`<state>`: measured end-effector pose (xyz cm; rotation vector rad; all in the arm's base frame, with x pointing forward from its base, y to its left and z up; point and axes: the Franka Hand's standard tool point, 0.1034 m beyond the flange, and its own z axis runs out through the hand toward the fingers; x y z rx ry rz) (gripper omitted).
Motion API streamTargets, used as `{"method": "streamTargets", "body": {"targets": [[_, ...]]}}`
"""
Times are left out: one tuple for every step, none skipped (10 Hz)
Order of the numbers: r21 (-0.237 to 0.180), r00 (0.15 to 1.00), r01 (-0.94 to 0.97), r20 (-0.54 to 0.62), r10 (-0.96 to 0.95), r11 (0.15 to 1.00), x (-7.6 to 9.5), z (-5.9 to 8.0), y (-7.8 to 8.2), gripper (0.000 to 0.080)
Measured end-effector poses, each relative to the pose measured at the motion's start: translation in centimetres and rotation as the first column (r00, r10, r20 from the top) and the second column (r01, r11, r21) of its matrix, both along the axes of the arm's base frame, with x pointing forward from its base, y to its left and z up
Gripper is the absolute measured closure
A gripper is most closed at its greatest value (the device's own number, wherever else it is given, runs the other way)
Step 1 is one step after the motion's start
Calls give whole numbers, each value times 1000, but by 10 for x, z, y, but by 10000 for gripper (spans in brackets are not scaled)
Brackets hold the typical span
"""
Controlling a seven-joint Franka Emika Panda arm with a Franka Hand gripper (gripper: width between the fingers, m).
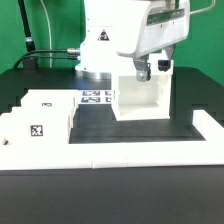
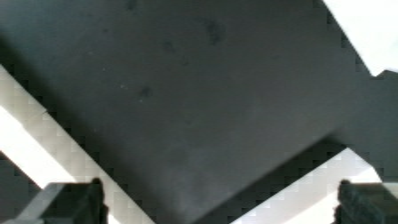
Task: Assemble drawer
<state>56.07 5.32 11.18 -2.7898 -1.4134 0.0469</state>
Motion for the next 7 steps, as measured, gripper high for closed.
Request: {"method": "streamTargets", "body": {"targets": [[0, 1000, 0, 0, 0, 1000, 0, 0, 0, 150], [0, 1000, 0, 0, 0, 1000, 0, 0, 0, 150], [0, 1000, 0, 0, 0, 1000, 0, 0, 0, 150], [0, 1000, 0, 0, 0, 1000, 0, 0, 0, 150], [0, 1000, 0, 0, 0, 1000, 0, 0, 0, 150], [1, 999, 41, 19, -41, 999, -1, 2, 1, 150], [5, 993, 107, 54, -107, 994, -14, 10, 4, 150]]}}
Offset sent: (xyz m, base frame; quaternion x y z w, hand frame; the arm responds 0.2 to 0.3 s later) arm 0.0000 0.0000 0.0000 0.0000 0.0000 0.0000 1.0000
